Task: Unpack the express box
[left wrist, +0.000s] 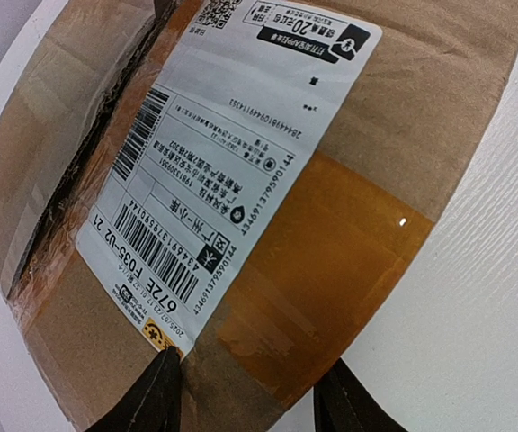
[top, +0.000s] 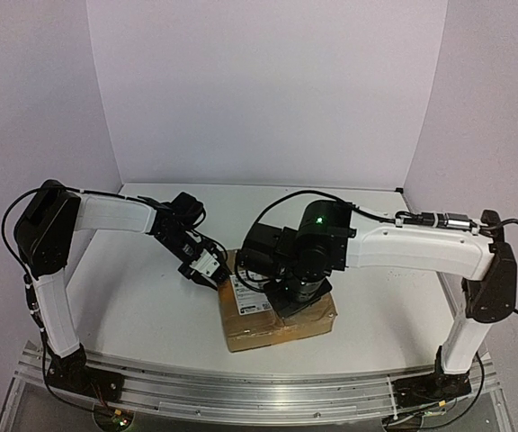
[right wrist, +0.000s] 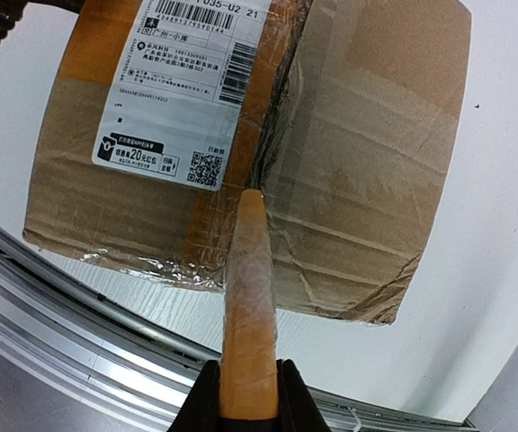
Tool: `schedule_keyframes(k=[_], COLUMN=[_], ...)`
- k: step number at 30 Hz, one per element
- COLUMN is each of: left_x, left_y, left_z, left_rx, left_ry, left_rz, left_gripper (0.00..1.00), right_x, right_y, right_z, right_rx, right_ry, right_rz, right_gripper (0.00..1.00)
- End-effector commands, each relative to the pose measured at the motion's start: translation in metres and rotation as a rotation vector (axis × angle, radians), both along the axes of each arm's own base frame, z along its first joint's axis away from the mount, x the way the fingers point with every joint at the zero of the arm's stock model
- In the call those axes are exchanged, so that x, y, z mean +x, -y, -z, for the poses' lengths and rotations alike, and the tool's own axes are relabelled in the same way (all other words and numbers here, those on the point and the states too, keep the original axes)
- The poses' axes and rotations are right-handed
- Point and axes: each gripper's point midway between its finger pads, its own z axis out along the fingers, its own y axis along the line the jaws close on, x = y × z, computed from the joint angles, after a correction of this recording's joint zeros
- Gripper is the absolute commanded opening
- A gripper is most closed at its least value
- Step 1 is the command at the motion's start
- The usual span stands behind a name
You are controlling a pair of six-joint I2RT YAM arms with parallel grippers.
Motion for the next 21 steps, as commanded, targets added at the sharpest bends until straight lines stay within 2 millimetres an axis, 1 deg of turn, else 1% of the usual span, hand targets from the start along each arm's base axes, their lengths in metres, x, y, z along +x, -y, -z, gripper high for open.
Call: schedule_keyframes(k=[1, 4, 8, 10, 12, 14, 17, 19, 21], left_x=[0.027, 0.027, 0.027, 0.024, 0.018, 0.01, 0.009, 0.005, 0.001], left_y=[-0.055, -0.056, -0.055, -0.054, -0.054, -0.052, -0.047, -0.046, -0.041], left_z=[0.065, 0.067, 0.066, 0.064, 0.058, 0.046, 0.022, 0.004, -0.02], left_rx=[0.291, 0.297, 0.292, 0.288, 0.287, 0.279, 0.26, 0.258, 0.241], left_ry=[-0.061, -0.066, -0.077, -0.092, -0.121, -0.169, -0.204, -0.226, -0.262], left_rz=[-0.258, -0.265, -0.272, -0.267, -0.241, -0.22, -0.192, -0.161, -0.128], left_gripper=[0.46, 0.46, 0.46, 0.46, 0.5, 0.58, 0.68, 0.72, 0.74], right_x=[-0.104, -0.107, -0.114, -0.109, -0.099, -0.087, -0.066, -0.051, -0.04], right_y=[0.015, 0.017, 0.013, 0.018, 0.023, 0.026, 0.025, 0.026, 0.026], right_z=[-0.009, -0.012, -0.006, 0.004, 0.01, 0.014, 0.013, 0.012, 0.011], right_rx=[0.024, 0.039, 0.053, 0.043, 0.035, 0.032, 0.042, 0.049, 0.058], right_ry=[-0.416, -0.428, -0.456, -0.422, -0.383, -0.35, -0.287, -0.251, -0.226], right_rz=[-0.082, -0.069, -0.089, -0.083, -0.075, -0.062, -0.055, -0.059, -0.07], right_gripper=[0.0, 0.0, 0.0, 0.0, 0.0, 0.0, 0.0, 0.0, 0.0])
